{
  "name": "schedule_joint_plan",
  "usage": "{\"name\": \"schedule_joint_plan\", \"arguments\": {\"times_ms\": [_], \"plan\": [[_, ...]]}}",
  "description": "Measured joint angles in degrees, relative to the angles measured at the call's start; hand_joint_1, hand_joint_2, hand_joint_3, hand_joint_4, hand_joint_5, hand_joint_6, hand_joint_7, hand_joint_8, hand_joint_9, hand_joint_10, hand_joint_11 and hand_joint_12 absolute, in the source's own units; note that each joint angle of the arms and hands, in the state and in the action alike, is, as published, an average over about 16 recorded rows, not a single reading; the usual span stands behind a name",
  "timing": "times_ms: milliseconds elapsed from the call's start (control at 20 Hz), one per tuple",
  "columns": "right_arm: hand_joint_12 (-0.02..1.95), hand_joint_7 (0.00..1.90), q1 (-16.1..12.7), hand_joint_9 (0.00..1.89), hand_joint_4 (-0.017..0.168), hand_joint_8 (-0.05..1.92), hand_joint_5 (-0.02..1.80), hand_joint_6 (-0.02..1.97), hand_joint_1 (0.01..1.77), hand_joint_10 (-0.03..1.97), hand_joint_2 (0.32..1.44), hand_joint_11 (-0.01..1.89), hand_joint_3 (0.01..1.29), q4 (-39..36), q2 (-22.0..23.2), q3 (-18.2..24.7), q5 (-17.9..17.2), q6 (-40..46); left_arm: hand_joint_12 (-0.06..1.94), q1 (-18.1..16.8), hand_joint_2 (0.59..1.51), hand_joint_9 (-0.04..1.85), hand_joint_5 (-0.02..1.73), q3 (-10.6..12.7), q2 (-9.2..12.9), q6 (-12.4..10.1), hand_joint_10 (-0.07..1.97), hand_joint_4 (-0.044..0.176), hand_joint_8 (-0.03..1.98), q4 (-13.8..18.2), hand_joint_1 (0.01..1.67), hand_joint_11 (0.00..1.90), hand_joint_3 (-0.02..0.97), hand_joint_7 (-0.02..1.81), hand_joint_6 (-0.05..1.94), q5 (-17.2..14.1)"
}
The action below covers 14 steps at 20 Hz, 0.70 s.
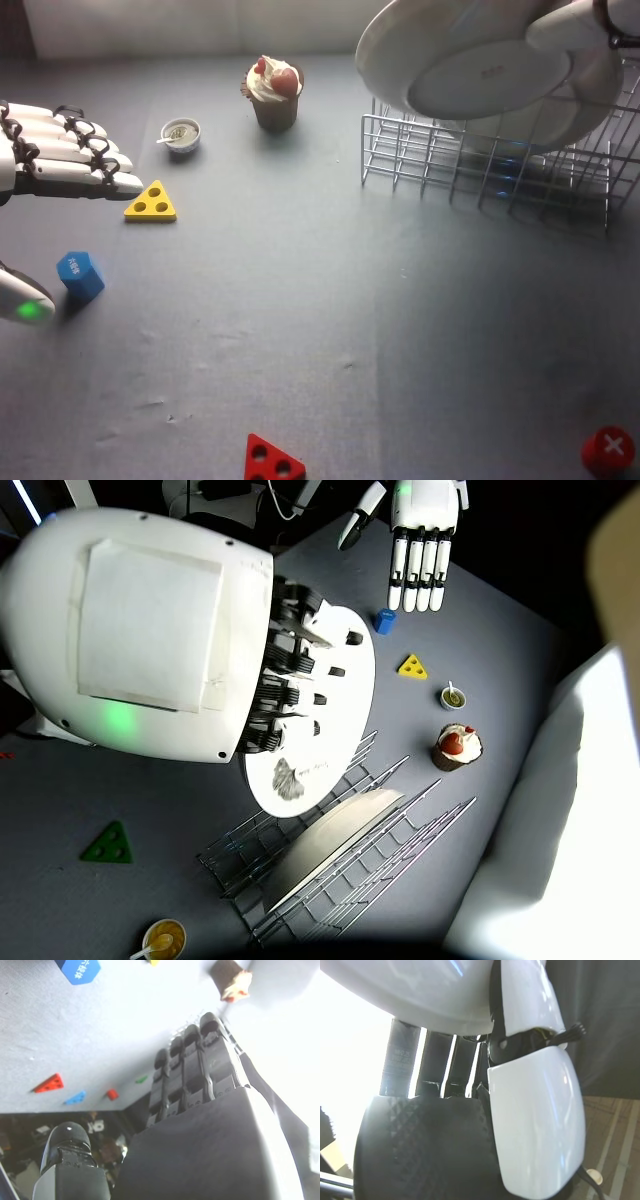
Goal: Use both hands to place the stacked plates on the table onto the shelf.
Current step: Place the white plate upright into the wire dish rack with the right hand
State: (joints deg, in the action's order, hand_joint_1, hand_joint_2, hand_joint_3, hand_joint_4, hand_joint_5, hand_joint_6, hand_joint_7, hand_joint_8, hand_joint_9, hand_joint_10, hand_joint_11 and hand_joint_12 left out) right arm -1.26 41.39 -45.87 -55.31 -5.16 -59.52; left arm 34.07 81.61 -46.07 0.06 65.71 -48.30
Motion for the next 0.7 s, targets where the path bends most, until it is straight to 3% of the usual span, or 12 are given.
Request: {"name": "schedule_joint_plan", "arguments": {"times_ms": [200, 700], "plan": [[1.25, 1.1, 0.1, 1.18, -0.009, 0.56, 0.91, 0.89, 1.48, 0.62, 0.95, 1.02, 0.01, -4.2, -0.2, -0.3, -0.6, 5.0, 0.02, 0.0, 1.012, 0.15, 0.13, -0.1, 0.1, 0.0, 0.01, 0.004, -0.01, 0.0, 0.09, 0.15, 0.005, 0.15, 0.02, 0.0], [1.25, 1.09, 1.2, 1.19, -0.009, 0.56, 0.91, 0.89, 1.48, 0.58, 0.95, 1.02, 0.01, -1.4, 0.1, -1.6, -1.2, 5.3, 0.02, 0.1, 1.014, 0.15, 0.13, 0.1, 0.5, 0.0, 0.01, 0.004, -0.01, -0.1, 0.07, 0.15, 0.006, 0.16, 0.02, -0.1]]}}
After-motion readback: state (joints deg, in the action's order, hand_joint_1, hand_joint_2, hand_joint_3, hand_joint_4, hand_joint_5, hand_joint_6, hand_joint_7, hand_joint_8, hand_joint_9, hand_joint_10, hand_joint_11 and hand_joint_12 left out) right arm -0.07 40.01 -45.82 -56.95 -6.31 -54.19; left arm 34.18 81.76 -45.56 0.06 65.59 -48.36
